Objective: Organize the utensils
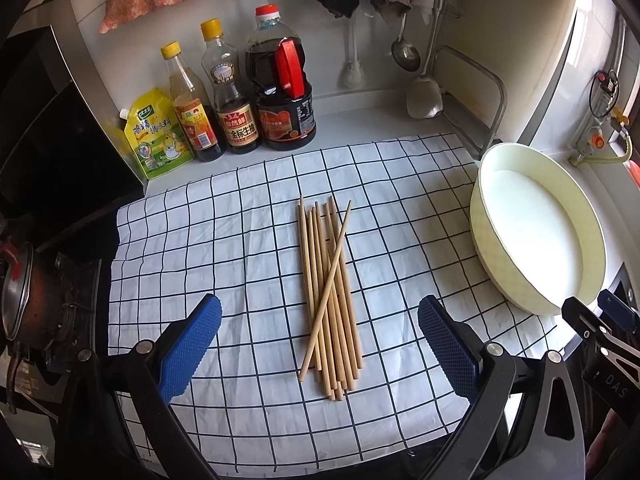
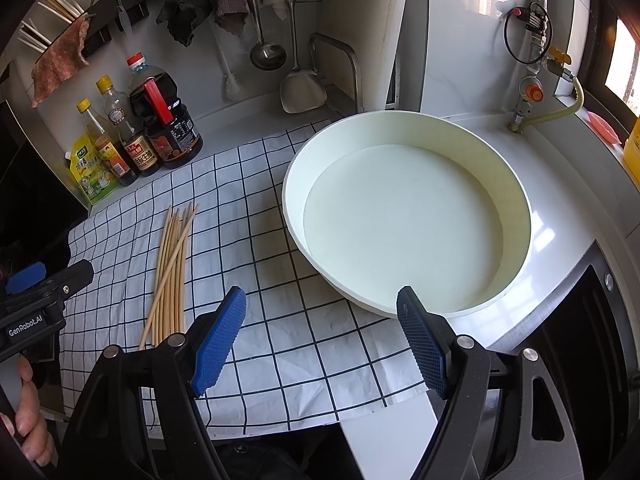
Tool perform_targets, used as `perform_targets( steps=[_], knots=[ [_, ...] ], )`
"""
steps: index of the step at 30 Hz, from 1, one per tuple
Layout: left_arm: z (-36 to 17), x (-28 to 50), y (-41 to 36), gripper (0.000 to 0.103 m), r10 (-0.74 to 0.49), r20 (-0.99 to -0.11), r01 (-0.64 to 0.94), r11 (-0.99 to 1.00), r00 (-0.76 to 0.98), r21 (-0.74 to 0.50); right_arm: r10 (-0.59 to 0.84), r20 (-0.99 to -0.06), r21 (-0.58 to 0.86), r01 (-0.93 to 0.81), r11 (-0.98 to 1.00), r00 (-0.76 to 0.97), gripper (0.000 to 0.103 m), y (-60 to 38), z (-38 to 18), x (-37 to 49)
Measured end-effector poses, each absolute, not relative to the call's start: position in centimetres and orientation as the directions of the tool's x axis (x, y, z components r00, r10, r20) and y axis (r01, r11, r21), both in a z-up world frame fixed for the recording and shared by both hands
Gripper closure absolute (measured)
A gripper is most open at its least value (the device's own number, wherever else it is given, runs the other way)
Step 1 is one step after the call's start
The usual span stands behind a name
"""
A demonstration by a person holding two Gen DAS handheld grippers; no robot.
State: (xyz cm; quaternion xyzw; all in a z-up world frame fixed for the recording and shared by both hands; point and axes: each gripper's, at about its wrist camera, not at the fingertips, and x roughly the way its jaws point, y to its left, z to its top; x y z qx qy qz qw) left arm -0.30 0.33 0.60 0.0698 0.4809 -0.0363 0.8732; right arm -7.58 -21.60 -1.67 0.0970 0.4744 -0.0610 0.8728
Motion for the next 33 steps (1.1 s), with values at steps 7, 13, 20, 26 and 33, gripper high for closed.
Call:
perform_targets(
  steps=[7, 13, 20, 26, 33],
  knots=[
    [0.6, -0.3, 0.3, 0.006, 0.004, -0.845, 0.129, 0.988, 0.534, 0.086, -0.015, -0.84, 0.111, 0.198, 0.974, 0.543, 0.029, -21.5, -1.7, -7.5],
    [0.2, 0.0, 0.8, 0.006, 0.0, -0.848, 0.126, 0.989, 0.53, 0.078, -0.015, -0.842, 0.109, 0.197, 0.974, 0.539, 0.029, -21.4, -1.8, -7.2],
    [-0.4, 1.0, 2.8, 0.006, -0.003, -0.855, 0.092, 0.994, 0.518, 0.052, 0.005, -0.848, 0.116, 0.177, 0.977, 0.53, 0.029, -20.3, -2.2, -6.4],
    [-2.1, 2.1, 6.7, 0.006, 0.028, -0.864, 0.022, 0.999, 0.502, 0.045, 0.068, -0.857, 0.133, 0.091, 0.987, 0.51, 0.029, -17.4, -3.4, -5.3],
    [-5.3, 3.6, 10.3, 0.006, 0.054, -0.869, 0.02, 0.997, 0.492, 0.073, 0.124, -0.886, 0.141, 0.005, 0.99, 0.447, 0.029, -13.0, -6.6, -3.2]
  ],
)
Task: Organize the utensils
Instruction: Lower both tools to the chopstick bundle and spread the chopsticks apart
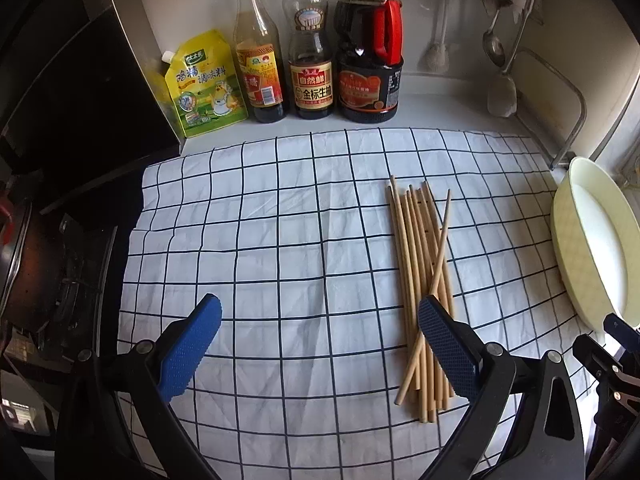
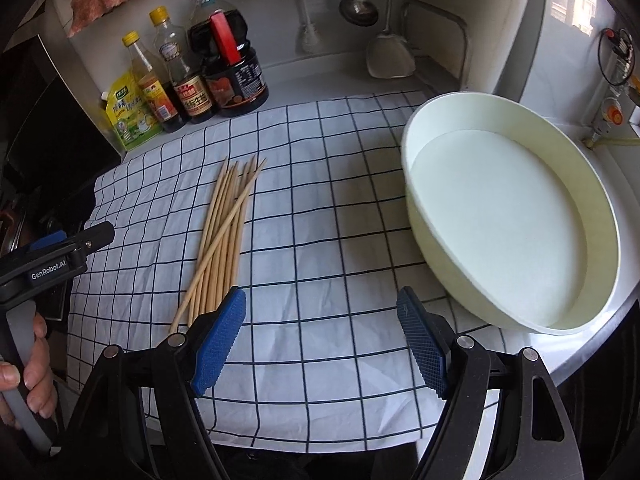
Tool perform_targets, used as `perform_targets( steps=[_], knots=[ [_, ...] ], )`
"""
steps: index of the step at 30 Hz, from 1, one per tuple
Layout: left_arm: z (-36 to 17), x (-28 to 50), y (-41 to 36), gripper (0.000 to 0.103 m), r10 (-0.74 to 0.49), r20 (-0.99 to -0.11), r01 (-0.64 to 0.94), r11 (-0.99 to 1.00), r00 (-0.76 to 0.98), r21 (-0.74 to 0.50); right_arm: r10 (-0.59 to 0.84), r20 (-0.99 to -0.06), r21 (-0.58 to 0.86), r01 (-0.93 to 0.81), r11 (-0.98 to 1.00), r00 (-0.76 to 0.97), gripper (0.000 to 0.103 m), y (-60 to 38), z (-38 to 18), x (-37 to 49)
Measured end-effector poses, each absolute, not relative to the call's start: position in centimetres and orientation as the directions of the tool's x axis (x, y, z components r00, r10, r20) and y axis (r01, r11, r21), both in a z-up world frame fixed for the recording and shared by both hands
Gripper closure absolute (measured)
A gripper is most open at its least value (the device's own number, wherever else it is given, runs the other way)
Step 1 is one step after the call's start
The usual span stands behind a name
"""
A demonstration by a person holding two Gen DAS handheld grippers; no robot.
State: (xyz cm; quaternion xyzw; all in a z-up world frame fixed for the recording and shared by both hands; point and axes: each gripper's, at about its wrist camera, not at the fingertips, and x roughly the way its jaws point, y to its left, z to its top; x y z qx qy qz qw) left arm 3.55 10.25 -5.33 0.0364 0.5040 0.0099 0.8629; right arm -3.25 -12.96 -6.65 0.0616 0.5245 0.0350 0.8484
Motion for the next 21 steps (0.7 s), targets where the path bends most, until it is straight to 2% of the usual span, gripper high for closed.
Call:
perform_targets(
  steps=[9, 21],
  knots=[
    [-10.2, 5.4, 11.3, 0.006, -0.046, -0.896, 0.125, 0.992, 0.441, 0.011, 0.135, -0.909, 0.129, -0.041, 0.991, 0.395, 0.029, -8.3, -11.8, 0.0],
    [-13.1, 6.0, 11.6, 0.006, -0.089, -0.899, 0.134, 0.99, 0.429, -0.034, 0.056, -0.917, 0.053, -0.019, 0.998, 0.394, 0.029, -6.6, -15.1, 2.3]
  ],
)
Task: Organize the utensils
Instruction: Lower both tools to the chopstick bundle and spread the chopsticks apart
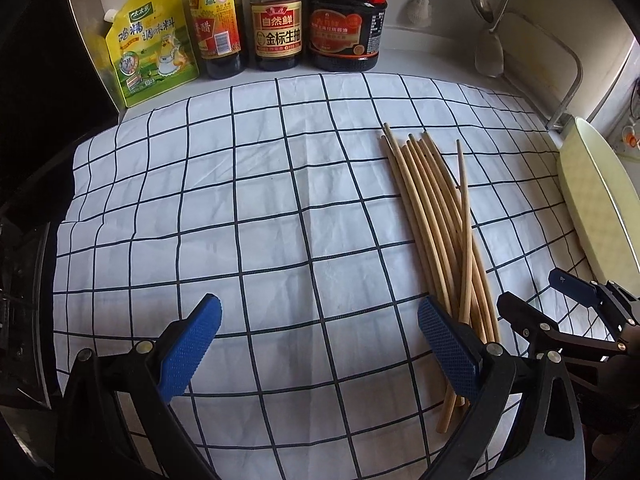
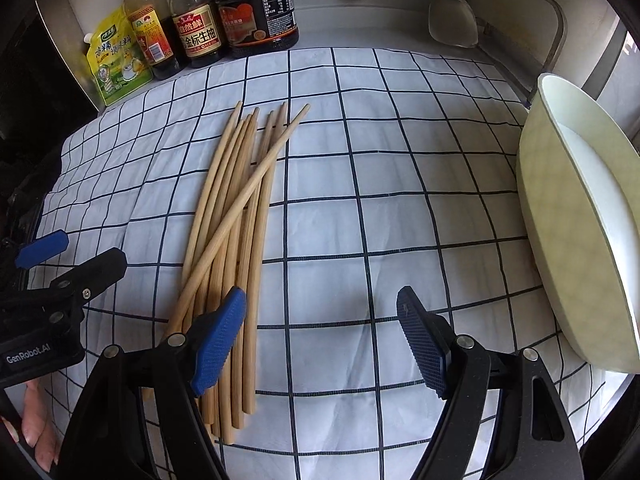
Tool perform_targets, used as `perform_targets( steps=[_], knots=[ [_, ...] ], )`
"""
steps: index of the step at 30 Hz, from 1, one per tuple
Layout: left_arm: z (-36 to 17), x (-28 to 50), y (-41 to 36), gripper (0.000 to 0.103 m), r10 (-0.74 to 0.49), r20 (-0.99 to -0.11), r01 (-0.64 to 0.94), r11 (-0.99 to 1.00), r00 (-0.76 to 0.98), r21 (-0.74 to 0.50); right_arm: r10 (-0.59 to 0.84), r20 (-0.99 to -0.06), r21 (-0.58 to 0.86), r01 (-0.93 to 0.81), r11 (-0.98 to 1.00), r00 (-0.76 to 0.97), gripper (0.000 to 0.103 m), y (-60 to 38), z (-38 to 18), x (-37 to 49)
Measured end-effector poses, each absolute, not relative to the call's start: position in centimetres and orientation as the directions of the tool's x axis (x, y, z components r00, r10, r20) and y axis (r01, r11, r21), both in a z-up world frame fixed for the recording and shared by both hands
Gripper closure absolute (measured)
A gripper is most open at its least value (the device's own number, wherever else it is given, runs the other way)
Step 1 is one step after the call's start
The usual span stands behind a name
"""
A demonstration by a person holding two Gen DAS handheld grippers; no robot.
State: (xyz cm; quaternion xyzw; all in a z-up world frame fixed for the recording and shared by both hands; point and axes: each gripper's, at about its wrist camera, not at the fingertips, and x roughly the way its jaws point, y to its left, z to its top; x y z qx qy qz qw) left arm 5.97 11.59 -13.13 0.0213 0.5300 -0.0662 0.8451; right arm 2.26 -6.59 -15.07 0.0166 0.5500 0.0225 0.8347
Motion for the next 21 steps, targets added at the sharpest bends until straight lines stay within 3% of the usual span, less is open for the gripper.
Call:
perform_targets(
  steps=[21],
  knots=[
    [-14.3, 7.3, 9.2, 0.006, -0.145, -0.896, 0.173, 0.982, 0.421, -0.078, -0.002, -0.915, -0.011, -0.021, 1.0, 0.404, 0.029, -7.1, -16.0, 2.7]
  ],
)
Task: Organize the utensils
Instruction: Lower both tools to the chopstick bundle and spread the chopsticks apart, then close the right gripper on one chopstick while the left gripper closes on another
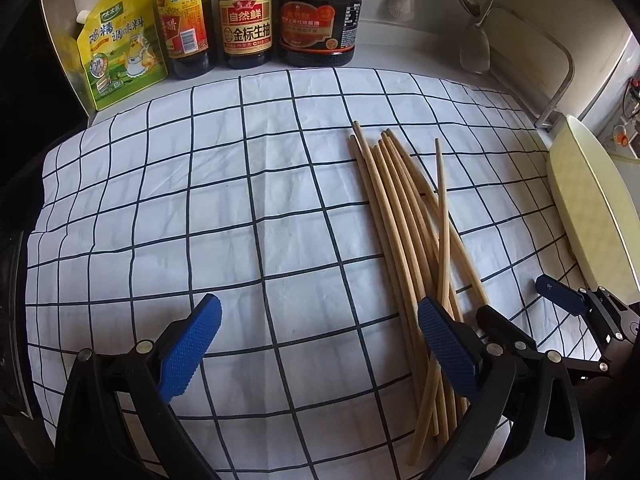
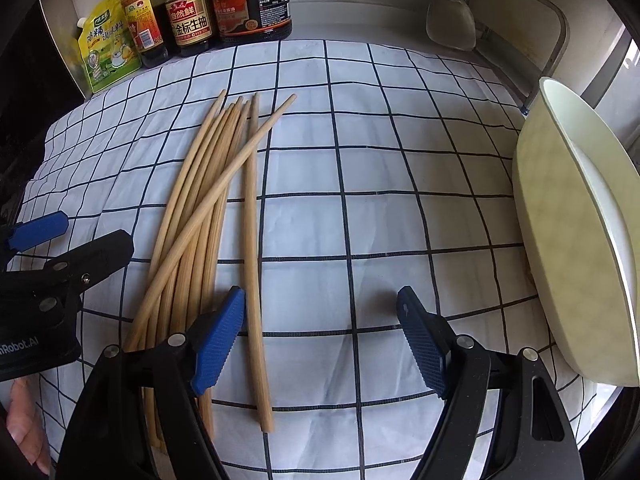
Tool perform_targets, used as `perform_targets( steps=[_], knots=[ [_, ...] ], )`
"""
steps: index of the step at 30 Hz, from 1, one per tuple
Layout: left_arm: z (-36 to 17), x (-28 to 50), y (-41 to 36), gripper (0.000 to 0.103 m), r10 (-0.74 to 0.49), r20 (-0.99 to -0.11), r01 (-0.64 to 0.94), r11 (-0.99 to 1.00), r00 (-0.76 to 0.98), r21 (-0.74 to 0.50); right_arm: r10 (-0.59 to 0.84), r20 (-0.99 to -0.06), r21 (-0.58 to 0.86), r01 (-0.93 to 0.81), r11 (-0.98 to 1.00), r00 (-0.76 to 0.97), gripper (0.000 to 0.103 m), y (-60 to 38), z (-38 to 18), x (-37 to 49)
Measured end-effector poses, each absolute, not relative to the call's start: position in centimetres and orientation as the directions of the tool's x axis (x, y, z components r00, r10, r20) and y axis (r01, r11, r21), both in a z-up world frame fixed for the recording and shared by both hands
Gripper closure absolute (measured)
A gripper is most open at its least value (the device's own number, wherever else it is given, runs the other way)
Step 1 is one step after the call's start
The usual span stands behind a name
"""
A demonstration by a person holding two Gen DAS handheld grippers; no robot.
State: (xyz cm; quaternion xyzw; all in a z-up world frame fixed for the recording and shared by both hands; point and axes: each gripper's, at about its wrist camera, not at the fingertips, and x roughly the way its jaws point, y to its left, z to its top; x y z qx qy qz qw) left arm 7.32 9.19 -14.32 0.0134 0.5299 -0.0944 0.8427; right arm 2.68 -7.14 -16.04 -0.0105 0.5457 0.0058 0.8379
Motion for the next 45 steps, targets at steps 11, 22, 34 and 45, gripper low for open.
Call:
perform_targets(
  steps=[11, 22, 34, 45],
  knots=[
    [-15.3, 7.6, 8.2, 0.005, -0.108, -0.902, 0.178, 0.983, 0.417, -0.035, 0.005, -0.912, 0.002, -0.008, 1.0, 0.41, 0.029, -8.2, -16.1, 2.4],
    [-15.8, 7.3, 10.0, 0.005, -0.085, -0.907, 0.123, 0.992, 0.412, -0.037, 0.014, -0.906, 0.007, -0.017, 1.0, 0.423, 0.029, -7.9, -16.1, 2.7],
    [-15.8, 7.8, 13.2, 0.006, -0.051, -0.897, 0.04, 0.999, 0.44, -0.037, 0.017, -0.902, 0.006, -0.027, 1.0, 0.43, 0.029, -7.7, -16.1, 3.1],
    [-16.3, 8.0, 14.1, 0.006, 0.004, -0.888, 0.021, 1.0, 0.46, 0.015, 0.005, -0.894, -0.019, -0.05, 0.999, 0.449, 0.029, -7.1, -16.2, 3.6]
  ],
)
